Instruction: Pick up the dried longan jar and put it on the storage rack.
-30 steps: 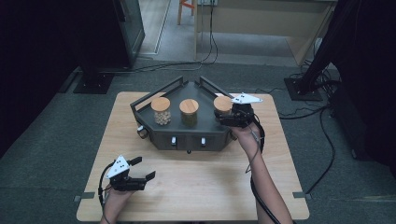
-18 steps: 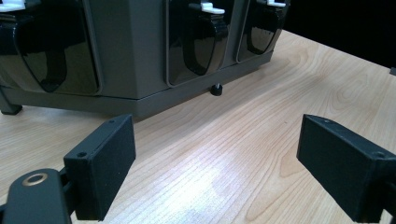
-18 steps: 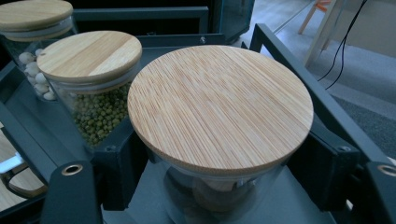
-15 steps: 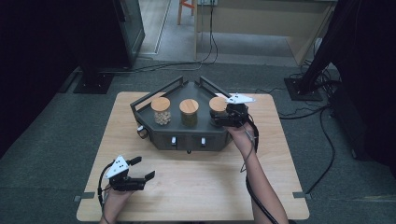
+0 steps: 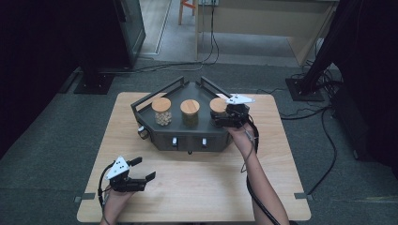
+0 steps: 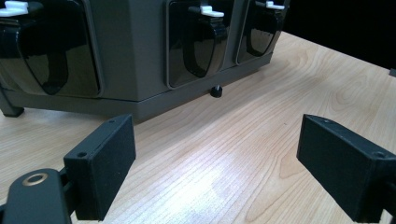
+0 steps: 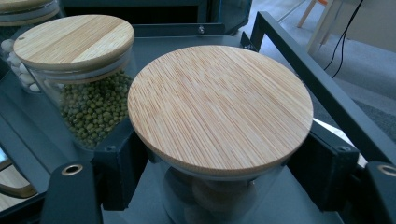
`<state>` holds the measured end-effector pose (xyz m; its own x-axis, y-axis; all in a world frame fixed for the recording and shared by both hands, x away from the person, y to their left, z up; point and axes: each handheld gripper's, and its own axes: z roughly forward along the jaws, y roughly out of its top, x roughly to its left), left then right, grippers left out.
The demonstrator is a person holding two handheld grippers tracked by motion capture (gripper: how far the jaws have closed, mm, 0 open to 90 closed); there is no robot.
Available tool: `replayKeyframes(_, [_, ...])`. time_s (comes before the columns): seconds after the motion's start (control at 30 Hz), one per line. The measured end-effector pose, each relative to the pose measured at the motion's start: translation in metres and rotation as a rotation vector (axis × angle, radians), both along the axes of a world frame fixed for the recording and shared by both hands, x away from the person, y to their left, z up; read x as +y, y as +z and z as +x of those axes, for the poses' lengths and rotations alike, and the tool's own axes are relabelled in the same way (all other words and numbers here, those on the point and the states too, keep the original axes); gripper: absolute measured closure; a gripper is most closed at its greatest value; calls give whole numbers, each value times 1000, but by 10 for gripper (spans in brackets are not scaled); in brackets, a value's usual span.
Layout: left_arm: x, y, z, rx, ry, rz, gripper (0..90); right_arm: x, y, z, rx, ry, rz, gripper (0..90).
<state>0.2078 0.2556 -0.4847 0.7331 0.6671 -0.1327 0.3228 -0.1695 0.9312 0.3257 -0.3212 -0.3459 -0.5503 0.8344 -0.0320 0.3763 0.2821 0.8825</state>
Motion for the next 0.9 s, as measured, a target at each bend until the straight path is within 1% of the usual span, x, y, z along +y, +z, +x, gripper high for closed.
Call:
replayKeyframes(0.23, [0, 0, 0, 1, 0, -1, 116, 1, -3, 2, 8, -3, 5, 257])
replayKeyframes(0.4, [0, 0, 0, 1, -1, -2, 116, 2, -2, 3, 8, -5, -1, 258])
replayKeyframes(0.6, [1, 0, 0, 3, 1, -5, 116, 0, -5, 3, 7, -8, 13, 257])
replayKeyframes(0.77, [1, 0, 0, 3, 0, -4, 116, -3, -5, 4, 17, -8, 27, 256])
replayKeyframes(0.9, [1, 0, 0, 4, 0, -4, 116, -6, -6, 5, 14, 5, 33, 255])
